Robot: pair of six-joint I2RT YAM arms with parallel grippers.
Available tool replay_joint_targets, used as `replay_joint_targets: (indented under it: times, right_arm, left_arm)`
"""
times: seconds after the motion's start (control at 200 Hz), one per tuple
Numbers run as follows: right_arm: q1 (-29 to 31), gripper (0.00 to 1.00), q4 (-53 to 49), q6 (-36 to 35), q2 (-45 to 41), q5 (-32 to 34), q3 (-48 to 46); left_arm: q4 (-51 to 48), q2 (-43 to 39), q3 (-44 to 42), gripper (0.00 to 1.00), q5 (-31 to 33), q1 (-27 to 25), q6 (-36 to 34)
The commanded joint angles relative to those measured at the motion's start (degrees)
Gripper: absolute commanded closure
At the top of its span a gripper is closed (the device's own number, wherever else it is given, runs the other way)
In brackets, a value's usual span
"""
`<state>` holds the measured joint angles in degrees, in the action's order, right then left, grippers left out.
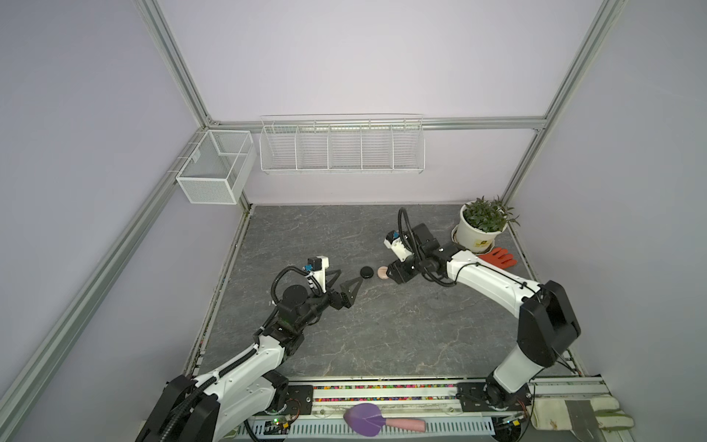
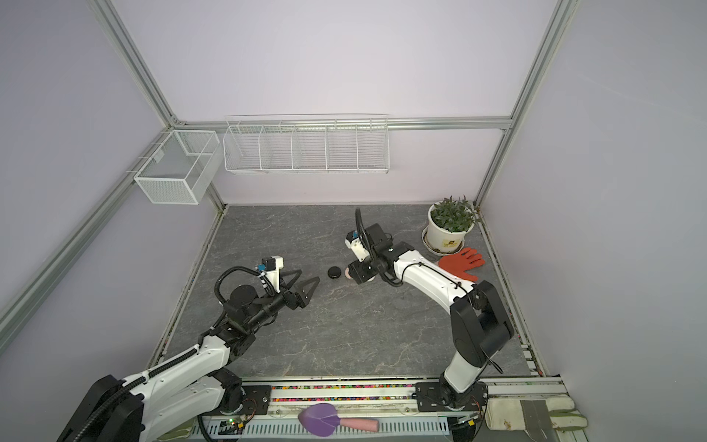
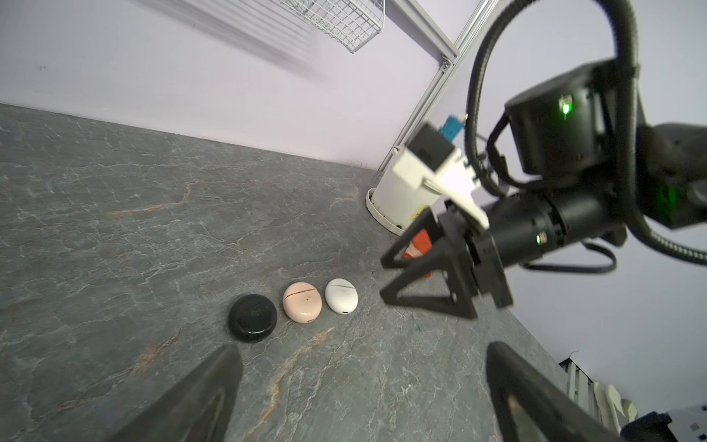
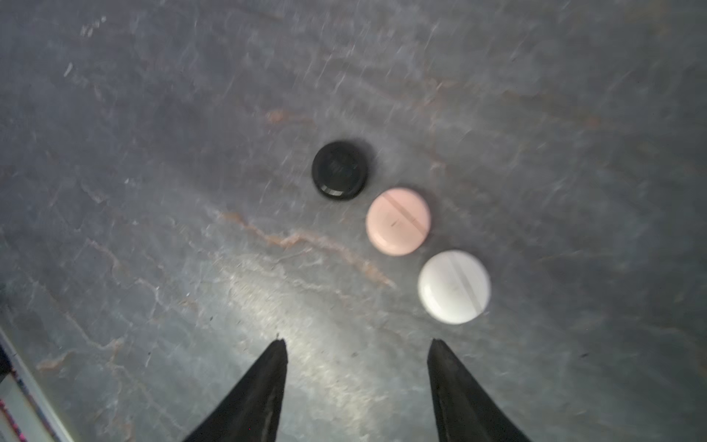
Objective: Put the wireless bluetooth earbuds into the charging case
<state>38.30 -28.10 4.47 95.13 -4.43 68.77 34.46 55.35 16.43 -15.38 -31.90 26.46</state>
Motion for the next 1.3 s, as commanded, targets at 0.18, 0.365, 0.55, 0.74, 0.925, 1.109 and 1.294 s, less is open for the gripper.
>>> replay_joint_targets:
  times: [0.18,0.365,0.55,0.74,0.925,1.109,1.294]
  right_arm:
    - [2.8,0.37,8.5,11.6,2.4,6.5,-8.4]
    - [2.9,0.36,11.2,10.0,4.6,11.0,-8.9]
    - [3.4,0.36,11.7,7.7,5.0,12.6,-7.7]
    - [4.3,0.32,22.9,-5.0,-7.5,23.5,-15.7]
    - [-1.8,0.21,38.1,-15.1,-19.6,26.4,-27.8]
    - [-8.6,0.07,44.8,-22.8,-22.8,26.5,-34.5]
    - [-13.5,0.09,57.5,-20.2,-17.9,35.7,-40.0]
  left_arm:
    - [-5.5,-1.8,-1.6,0.01,1.0,0.2,1.4]
    - [-7.4,-2.6,-2.1,0.01,0.6,0.2,1.2]
    - [-7.5,-3.5,-2.6,0.01,1.5,0.2,-1.5]
    - [-14.1,-6.6,1.0,0.01,13.6,0.2,2.9]
    - [-31.0,-4.5,12.2,0.01,36.9,0.1,-7.9]
    - [-19.0,5.5,12.2,0.01,51.9,4.3,-27.4]
    - [-10.3,15.6,7.8,0.00,41.8,12.8,-29.1]
